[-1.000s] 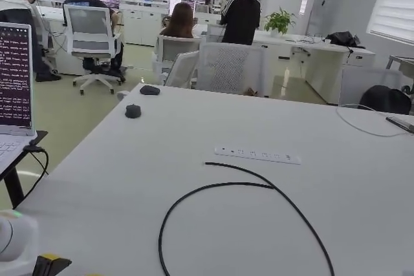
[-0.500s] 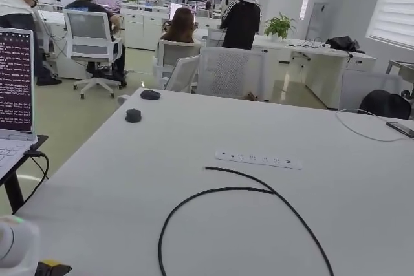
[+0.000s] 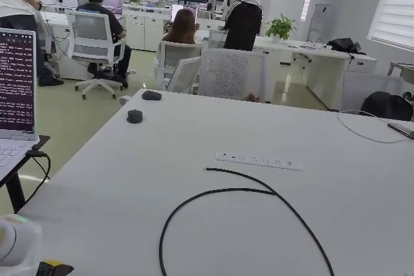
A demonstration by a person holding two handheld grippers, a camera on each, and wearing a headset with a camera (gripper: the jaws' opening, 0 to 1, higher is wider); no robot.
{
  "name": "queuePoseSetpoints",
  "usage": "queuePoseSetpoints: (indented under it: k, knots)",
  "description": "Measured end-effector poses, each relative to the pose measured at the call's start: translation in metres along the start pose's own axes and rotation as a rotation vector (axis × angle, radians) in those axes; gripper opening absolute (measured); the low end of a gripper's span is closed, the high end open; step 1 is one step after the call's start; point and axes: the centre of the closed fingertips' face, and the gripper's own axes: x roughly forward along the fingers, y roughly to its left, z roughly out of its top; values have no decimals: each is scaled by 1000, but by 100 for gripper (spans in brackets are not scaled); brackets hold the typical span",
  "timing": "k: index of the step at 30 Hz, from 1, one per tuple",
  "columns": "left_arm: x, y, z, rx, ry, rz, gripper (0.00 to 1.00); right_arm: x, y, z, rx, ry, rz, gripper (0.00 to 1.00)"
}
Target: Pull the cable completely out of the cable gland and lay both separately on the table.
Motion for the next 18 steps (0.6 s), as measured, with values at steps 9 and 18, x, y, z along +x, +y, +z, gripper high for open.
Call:
queuePoseSetpoints:
  k: [9,18]
  knots:
    - [-1,-2,-1,-1,6,-5,46,2,12,-9,-56,69,64,40]
    - [0,-4,-1,-2,4,-13,46,3,21,-17,-165,149,172,42]
